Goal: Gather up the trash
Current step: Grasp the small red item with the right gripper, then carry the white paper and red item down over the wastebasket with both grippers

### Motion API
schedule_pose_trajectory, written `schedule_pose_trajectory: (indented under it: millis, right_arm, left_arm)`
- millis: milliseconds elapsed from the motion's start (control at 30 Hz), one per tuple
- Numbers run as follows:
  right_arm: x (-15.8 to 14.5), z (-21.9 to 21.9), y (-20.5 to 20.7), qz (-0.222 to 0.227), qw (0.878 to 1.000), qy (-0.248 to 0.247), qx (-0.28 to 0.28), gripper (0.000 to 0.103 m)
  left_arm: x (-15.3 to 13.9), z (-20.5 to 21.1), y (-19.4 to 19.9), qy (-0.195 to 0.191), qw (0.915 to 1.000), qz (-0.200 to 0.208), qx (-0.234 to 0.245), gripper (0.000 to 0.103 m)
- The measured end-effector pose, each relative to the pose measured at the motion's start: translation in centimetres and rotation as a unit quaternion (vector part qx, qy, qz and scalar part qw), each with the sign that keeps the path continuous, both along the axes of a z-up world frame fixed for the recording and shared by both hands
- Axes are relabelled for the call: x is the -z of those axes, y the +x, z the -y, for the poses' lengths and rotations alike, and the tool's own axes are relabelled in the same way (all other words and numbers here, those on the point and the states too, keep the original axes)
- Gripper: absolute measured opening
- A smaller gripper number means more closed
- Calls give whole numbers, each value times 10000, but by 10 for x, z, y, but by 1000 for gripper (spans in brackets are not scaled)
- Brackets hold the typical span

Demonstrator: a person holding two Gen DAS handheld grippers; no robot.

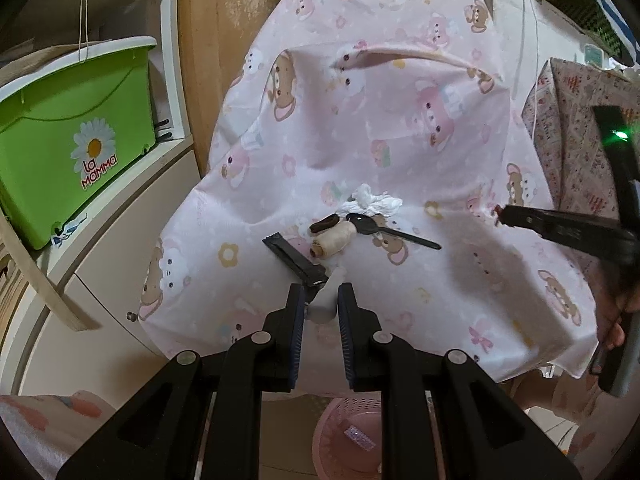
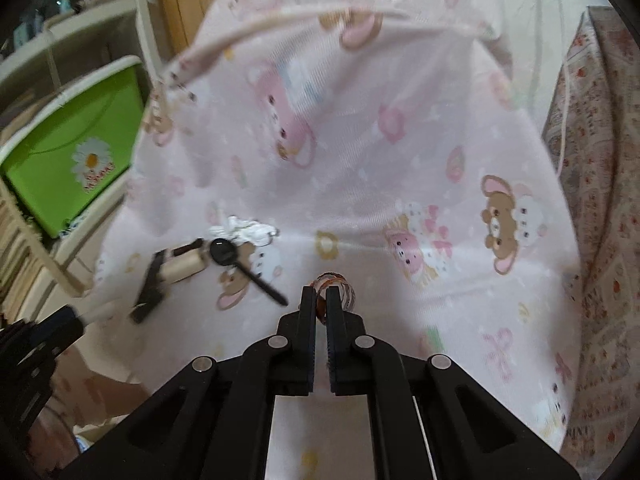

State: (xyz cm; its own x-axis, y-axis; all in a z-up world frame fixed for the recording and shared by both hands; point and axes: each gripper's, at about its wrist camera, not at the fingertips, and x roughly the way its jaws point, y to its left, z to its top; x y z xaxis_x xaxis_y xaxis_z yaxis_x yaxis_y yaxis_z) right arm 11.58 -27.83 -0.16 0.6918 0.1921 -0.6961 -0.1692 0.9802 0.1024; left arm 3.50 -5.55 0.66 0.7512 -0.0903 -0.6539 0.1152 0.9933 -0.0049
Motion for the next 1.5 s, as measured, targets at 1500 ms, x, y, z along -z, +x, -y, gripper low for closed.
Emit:
schedule_pose_trajectory:
  millis: [1500]
  right_arm:
    - [49,-33,-151,-853,9928,30,-844,6]
  left_arm:
    - [49,49,-52,23,9830,-1608,882,16]
